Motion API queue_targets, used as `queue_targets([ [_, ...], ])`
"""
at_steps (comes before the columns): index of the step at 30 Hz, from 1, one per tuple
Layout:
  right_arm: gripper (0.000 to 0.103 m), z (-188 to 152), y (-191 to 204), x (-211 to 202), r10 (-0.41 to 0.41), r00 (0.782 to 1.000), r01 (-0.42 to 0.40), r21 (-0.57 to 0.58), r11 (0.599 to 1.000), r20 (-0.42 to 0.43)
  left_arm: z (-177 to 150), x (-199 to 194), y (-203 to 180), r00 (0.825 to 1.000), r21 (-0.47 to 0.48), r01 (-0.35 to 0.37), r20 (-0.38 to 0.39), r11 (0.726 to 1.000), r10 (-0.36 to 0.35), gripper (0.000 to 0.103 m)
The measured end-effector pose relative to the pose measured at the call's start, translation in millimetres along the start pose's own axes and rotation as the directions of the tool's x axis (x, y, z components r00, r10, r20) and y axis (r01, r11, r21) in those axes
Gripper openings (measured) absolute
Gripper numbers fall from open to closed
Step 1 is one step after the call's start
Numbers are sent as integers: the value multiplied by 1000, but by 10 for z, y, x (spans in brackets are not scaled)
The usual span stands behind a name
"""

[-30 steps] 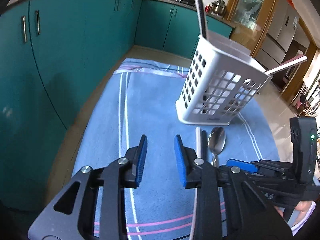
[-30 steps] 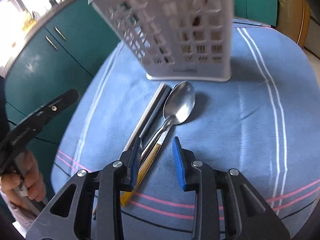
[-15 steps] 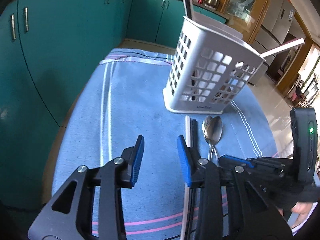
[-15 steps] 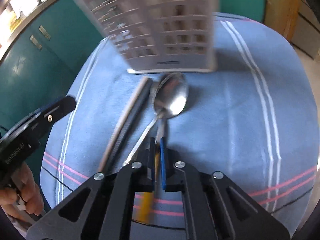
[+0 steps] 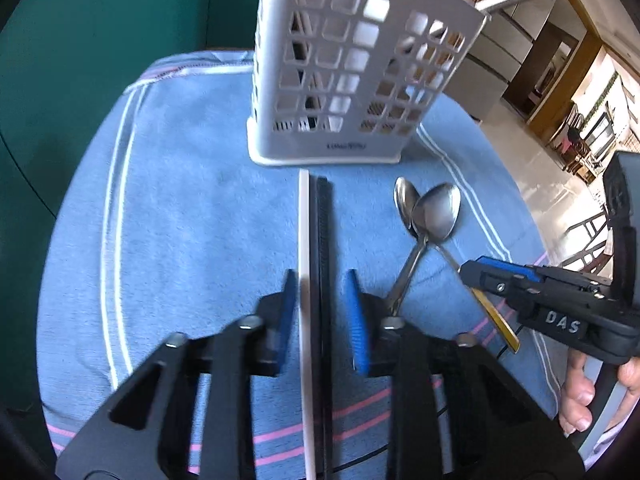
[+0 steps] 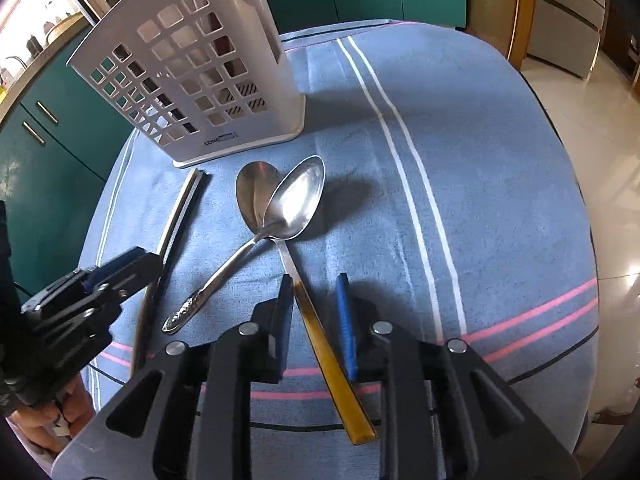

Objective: Organize utensils
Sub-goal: 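Move both tools back down to the utensils beside the holder, then grasp a white chopstick with the left tool while the right tool grasps a silver spoon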

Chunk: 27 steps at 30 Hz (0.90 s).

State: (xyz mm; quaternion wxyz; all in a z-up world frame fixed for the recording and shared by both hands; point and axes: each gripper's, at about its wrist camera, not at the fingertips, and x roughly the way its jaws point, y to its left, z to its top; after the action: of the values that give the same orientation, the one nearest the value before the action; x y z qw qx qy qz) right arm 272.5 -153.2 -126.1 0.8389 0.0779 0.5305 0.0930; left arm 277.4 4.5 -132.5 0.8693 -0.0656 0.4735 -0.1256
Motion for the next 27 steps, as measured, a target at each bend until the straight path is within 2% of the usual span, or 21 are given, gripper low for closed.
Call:
queue_targets([
  [4,24,-24,-39,-3,13,1000,-13,1,1000,4,-25,49,-38,1000,21,-29,-10,999,29,19],
  [8,31,-42,-12,-22,20,1000,-20,-7,1000,8,-41,33,-103,998,49,-65,-2,997,65,19],
  [9,31,-45,-3,-21,17,1000,-17,-10,1000,10,-46,30,-108,997,46,-71,0,996,71,15],
  [10,31,-49,1,-23,17,1000,-16,-12,1000,11,-48,23,-95,997,36,-71,1,997,71,11],
  [16,31,-53,-47,-43,16,1000,-16,-2,1000,12,-92,-103,87,997,-84,-70,21,994,72,11],
  [20,31,17,-136,-71,31,999,-32,21,999,34,-102,-254,234,998,-155,-34,55,987,43,12],
  [22,31,112,-174,-80,51,997,-54,36,998,57,-88,-285,273,996,-159,-42,69,986,53,16],
  [23,31,158,-186,-82,60,996,-63,42,997,68,-84,-296,288,996,-159,-43,71,986,55,23],
  [24,31,211,-190,-82,70,994,-74,45,996,81,-74,-295,301,996,-160,-44,72,986,56,26],
  [27,31,365,-163,-33,98,990,-102,29,994,103,-32,-248,320,996,-156,-48,65,987,59,26],
])
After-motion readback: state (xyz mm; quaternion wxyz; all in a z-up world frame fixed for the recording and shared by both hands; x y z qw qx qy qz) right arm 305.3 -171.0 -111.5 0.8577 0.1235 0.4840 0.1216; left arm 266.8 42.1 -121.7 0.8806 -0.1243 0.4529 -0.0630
